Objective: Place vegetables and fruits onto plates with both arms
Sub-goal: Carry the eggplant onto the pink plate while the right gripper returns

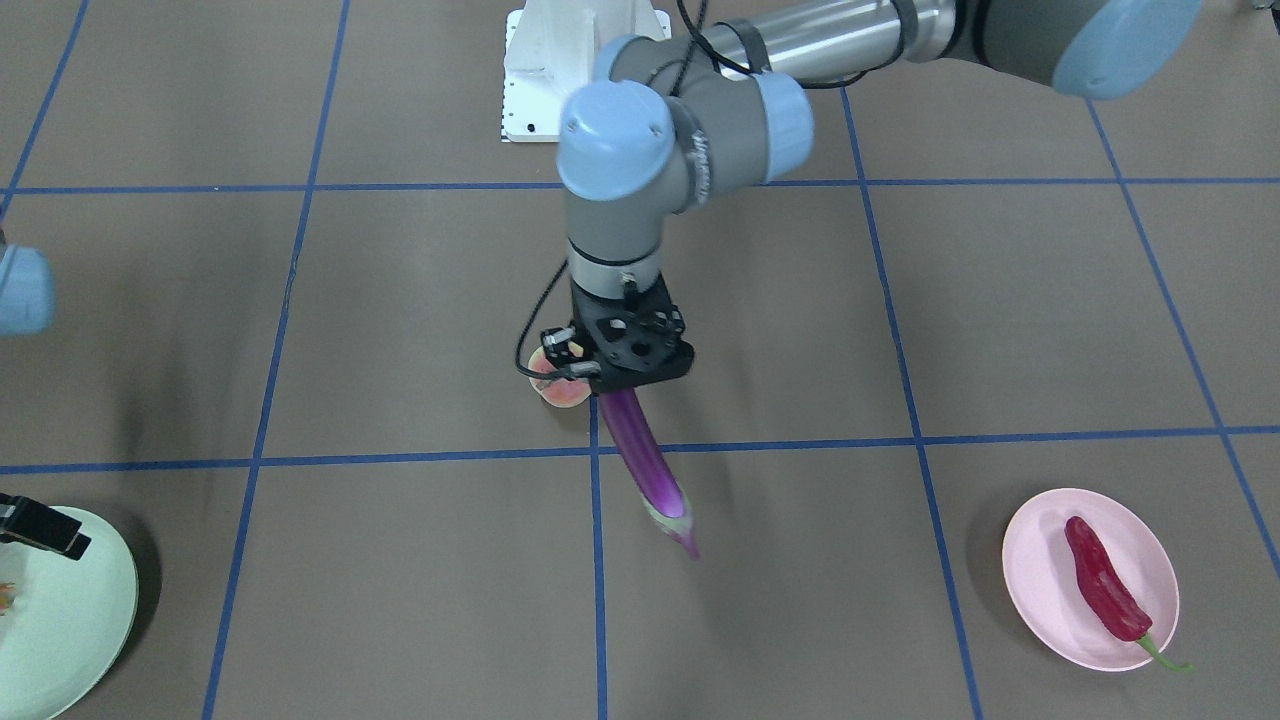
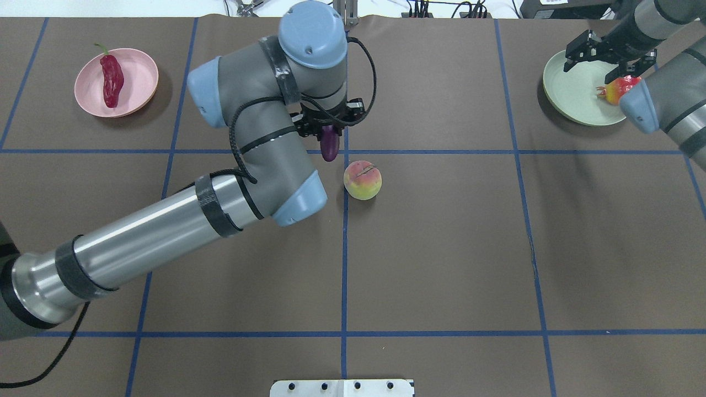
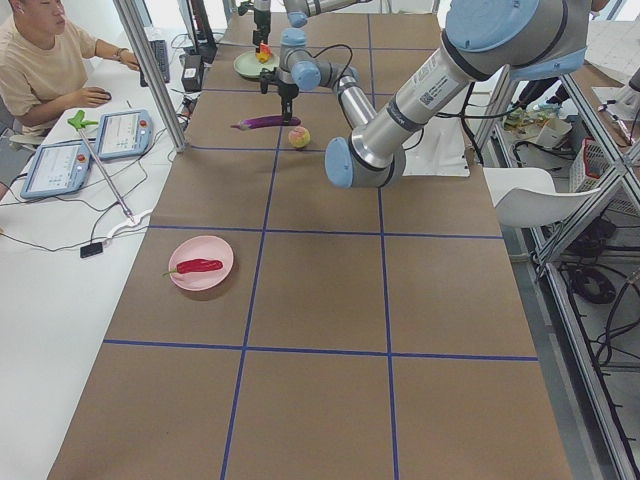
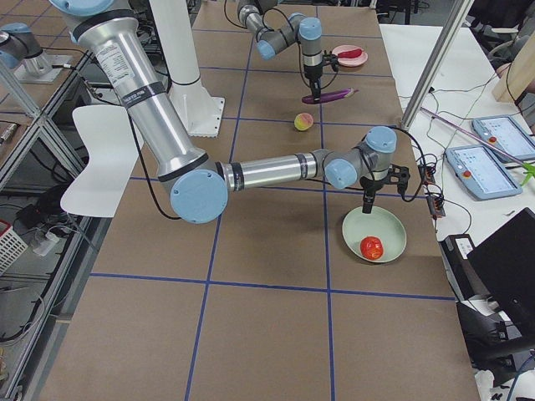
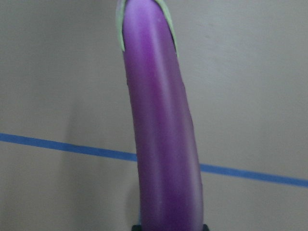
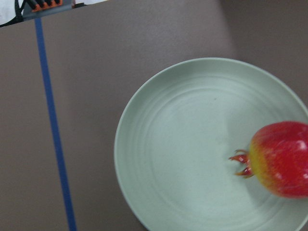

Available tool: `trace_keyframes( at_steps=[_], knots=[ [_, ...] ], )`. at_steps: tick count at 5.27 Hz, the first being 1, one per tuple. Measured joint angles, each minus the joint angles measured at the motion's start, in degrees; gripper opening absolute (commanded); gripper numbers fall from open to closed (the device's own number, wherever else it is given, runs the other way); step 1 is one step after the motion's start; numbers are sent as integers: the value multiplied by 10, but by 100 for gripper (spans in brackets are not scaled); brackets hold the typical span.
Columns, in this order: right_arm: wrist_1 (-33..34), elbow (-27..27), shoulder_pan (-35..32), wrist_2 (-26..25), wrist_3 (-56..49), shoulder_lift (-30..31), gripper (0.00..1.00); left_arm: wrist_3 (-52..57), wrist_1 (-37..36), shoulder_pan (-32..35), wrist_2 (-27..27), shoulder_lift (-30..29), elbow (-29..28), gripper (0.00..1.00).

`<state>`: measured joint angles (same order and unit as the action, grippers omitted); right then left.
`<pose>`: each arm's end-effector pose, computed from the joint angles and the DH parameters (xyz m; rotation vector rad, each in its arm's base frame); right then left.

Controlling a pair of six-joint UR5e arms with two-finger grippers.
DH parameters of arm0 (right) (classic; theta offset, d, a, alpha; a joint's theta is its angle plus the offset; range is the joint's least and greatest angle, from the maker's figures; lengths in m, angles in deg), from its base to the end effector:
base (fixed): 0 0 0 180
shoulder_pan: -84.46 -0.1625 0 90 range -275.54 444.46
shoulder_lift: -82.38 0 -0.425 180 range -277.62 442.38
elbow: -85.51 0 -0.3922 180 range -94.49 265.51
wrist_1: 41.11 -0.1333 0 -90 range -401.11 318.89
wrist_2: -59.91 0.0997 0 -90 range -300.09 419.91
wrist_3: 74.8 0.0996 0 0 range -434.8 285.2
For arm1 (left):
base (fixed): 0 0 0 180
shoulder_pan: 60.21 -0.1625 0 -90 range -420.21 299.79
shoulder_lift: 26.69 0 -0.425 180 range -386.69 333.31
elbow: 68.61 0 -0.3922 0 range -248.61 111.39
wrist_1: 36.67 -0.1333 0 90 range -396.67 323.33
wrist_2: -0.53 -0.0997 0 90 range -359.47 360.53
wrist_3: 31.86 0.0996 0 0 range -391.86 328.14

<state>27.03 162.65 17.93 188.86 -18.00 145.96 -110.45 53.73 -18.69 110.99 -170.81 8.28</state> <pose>-0.2126 -0.6670 0.4565 0.0302 -0.8883 0.3332 0.5163 -0.5887 0.1583 0.0131 0.7963 -0.3687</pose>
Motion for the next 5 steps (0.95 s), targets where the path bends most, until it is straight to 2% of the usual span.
trace_keyframes(
  at_steps=[2, 3, 5],
  knots=[
    [0, 102, 66, -2, 138, 12, 100, 10, 15, 110, 46, 59, -63, 0],
    [1, 139, 92, -6, 181, 18, 100, 90, 37, 151, 64, 81, -101, 0],
    [1, 168, 131, -34, 225, 25, 100, 208, 97, 200, 68, 101, -184, 0]
  ],
)
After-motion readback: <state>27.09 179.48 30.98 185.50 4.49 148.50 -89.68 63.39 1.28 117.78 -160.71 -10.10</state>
